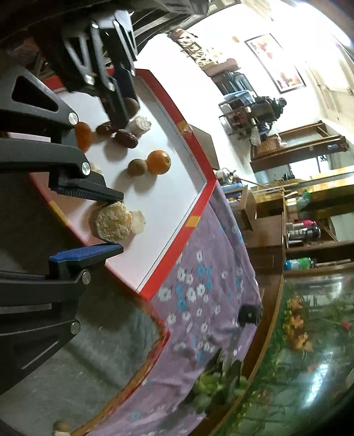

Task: Organize fruits
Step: 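Carry the brown ball and the beige cake over the white tray with both grippers, then open the left gripper over the tray while the right gripper releases the cake, then move both grippers back over the felt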

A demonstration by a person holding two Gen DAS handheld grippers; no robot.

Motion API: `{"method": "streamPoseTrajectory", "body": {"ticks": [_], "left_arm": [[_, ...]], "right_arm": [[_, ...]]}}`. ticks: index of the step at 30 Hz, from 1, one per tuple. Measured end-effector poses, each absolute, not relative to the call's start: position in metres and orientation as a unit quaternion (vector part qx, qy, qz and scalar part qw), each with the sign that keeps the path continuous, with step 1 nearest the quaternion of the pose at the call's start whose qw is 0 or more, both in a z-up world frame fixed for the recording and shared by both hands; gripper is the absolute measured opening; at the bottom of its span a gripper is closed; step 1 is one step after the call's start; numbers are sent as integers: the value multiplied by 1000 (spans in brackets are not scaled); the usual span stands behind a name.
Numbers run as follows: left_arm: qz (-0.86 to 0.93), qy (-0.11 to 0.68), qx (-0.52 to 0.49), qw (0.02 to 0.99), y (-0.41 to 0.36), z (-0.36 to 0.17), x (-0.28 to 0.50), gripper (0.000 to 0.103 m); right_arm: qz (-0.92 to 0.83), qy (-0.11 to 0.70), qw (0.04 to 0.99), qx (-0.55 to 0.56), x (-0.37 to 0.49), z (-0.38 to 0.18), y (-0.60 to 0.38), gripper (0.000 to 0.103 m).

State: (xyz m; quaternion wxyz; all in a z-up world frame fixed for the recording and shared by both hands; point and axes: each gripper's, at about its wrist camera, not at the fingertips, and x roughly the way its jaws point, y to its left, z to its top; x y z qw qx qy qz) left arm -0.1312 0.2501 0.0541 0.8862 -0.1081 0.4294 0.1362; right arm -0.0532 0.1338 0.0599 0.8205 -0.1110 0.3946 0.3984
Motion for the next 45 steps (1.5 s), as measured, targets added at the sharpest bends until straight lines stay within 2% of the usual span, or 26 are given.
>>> {"method": "streamPoseTrajectory", "body": {"ticks": [11,20,25,27,30,32,34,45], "left_arm": [[135,445,-118,877,262,38,-128,24],[151,445,-108,876,257,36,-125,24],[167,455,-103,869,257,32,-123,26],[170,456,-101,868,256,32,-123,29],[180,452,-98,868,257,35,-124,43],[185,443,-95,872,257,39,-126,56],[187,435,-95,876,255,43,-127,60],[186,399,-69,895,220,66,-123,61]], "right_arm": [[432,399,791,-171,-43,39,193,30],[438,403,787,-163,-39,34,196,30],[439,401,787,-163,-43,35,195,34],[440,399,787,-166,-47,36,193,34],[435,398,791,-163,-48,38,188,34],[431,396,796,-154,-47,42,181,34],[429,393,801,-143,-49,48,172,36],[389,352,842,-124,-70,74,110,45]]}}
